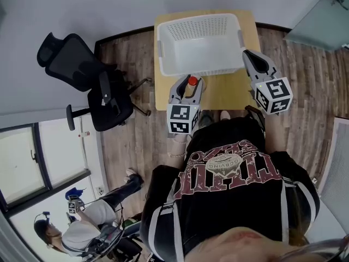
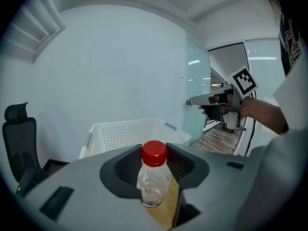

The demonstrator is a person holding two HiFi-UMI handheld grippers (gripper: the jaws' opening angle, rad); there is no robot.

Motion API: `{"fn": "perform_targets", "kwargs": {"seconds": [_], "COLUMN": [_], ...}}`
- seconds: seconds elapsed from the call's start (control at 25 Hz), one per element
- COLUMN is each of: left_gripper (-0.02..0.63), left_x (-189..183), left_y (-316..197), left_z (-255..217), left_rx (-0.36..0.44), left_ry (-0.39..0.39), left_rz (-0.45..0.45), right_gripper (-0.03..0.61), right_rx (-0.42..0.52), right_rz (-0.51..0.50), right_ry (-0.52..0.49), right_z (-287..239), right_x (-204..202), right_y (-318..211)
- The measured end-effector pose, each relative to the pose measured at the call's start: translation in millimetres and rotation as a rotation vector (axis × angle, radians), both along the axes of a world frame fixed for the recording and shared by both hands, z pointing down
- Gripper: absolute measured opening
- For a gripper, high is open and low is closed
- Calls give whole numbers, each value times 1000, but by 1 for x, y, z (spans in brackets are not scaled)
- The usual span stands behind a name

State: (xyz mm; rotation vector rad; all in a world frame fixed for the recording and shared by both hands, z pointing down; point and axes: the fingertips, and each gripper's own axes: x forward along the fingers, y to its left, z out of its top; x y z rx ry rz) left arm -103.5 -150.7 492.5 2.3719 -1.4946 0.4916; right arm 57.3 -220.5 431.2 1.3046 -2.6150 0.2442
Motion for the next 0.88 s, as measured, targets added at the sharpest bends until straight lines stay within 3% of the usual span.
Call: {"fn": "perform_targets", "kwargs": {"seconds": [0.36,0.88], "left_gripper": [198,198], "left_x": [-2,8], "left_y": [-7,-11], "left_z": [28,56], "left_rx": [-47,-54], "left_ry": [33,5], "left_rz": [-24,15], "right_gripper": [18,18], "right_rx": [-7,-17], "right_rz": [20,33], "right_ry": [16,24], "right_z": [1,4], "right_x": [1,0], "right_y": [-9,-21]}}
